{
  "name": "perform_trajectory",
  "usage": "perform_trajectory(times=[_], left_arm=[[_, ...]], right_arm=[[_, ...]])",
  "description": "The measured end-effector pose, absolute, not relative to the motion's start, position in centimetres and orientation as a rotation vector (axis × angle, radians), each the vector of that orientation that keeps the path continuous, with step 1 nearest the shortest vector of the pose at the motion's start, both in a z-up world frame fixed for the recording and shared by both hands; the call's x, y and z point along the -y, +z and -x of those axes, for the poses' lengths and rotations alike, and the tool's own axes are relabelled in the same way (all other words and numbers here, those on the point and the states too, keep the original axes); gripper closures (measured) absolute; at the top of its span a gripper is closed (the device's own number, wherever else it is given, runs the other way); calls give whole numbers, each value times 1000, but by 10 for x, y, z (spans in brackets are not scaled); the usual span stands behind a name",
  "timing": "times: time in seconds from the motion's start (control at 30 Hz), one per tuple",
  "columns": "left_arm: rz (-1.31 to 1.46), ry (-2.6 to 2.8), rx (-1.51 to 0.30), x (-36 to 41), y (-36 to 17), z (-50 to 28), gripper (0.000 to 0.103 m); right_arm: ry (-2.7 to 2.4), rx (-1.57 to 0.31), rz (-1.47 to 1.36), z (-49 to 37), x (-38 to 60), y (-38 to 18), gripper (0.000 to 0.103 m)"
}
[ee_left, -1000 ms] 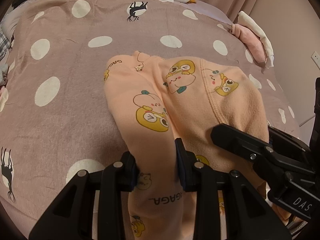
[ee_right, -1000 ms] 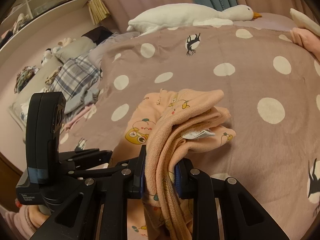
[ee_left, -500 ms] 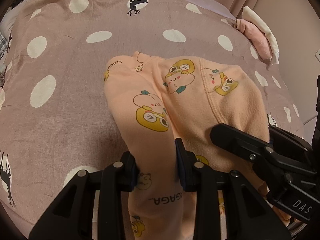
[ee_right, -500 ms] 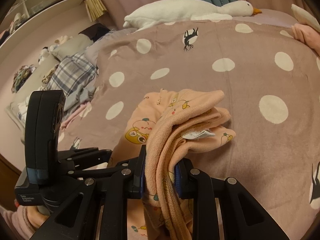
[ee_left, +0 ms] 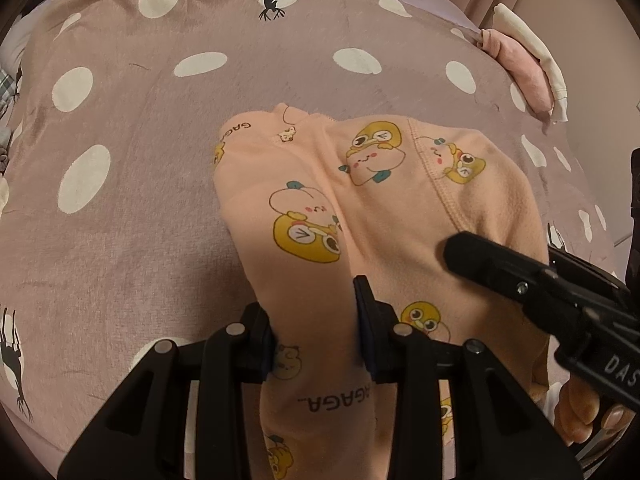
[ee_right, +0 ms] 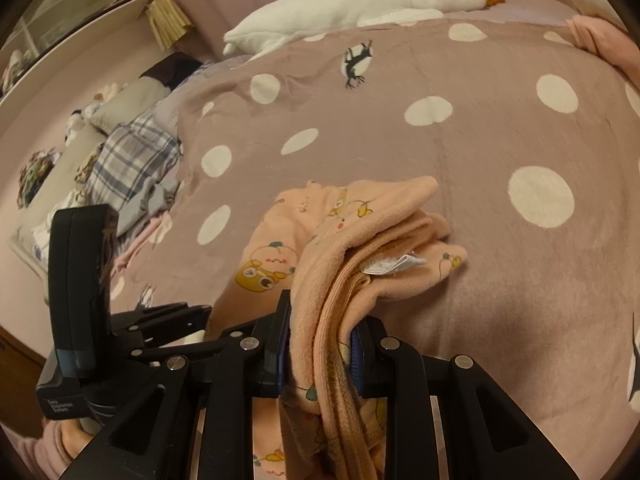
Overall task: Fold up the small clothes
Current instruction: 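Open the right gripper and withdraw it from the folded shirt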
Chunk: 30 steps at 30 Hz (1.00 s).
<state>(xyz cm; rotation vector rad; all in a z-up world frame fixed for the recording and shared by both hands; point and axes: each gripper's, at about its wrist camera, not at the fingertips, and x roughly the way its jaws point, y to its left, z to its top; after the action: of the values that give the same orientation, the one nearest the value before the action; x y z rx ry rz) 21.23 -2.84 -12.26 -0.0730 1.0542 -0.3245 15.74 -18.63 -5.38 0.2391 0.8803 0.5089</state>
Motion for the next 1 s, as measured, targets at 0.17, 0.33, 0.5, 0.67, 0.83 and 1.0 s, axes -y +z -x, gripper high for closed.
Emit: perform_trajectory(times=[0.17,0.33,0.5,0.67,0.83,1.0], left_arm=[[68,-319,-1053,29,-123,-212,67],[59,-305,-1052,29,-124,-211,61],[42,-280,-1049,27,-125,-210,52],[17,-257,-1043,28,-125,-209,45],[15,-237,-1045,25,-126,-210,36],[19,-222,-1051,23,-127,-209,28]], right_arm=[[482,-900,-260,-158,196,-58,78],[456,-921,-274,-160,203,-63,78],[423,-951,-292,-161,211,-70,78],[406,-970,-311,-162,215,-75,76],[386,-988,-313,-163,217,-78,74],[363,-999,-306,-164,218,-79,68]])
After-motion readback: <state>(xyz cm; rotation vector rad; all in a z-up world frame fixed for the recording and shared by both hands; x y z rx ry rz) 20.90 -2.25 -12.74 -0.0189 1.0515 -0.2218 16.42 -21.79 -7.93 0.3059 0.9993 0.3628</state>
